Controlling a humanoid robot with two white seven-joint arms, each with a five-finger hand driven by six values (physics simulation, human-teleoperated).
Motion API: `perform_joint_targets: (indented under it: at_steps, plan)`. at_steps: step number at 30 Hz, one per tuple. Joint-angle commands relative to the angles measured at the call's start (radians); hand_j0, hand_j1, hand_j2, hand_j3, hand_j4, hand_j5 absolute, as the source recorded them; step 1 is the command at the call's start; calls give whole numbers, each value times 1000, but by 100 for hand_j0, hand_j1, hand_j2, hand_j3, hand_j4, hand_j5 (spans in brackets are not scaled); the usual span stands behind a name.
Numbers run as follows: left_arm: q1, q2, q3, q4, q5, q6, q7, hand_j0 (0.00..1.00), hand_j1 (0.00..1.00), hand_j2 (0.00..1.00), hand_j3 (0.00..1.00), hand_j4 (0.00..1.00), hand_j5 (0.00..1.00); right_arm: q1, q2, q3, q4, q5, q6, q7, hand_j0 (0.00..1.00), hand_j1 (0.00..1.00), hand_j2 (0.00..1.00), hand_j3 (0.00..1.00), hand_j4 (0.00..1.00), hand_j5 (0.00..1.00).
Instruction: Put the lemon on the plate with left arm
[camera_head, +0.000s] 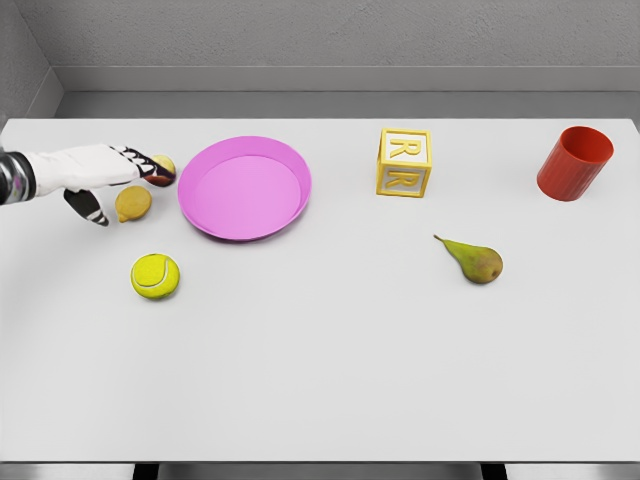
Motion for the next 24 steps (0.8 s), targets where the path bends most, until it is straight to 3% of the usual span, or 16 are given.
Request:
perform_joint_targets:
  at_steps: [1,24]
  plan:
    - [0,3,0,3,-1,3,0,100,100,100,100,100,100,0,0,0,0,0,0,0,100,100,100,100,100,100]
    - [23,14,3,-33,-1,3,0,100,100,100,100,100,100,0,0,0,0,0,0,0,100,100,100,100,100,100]
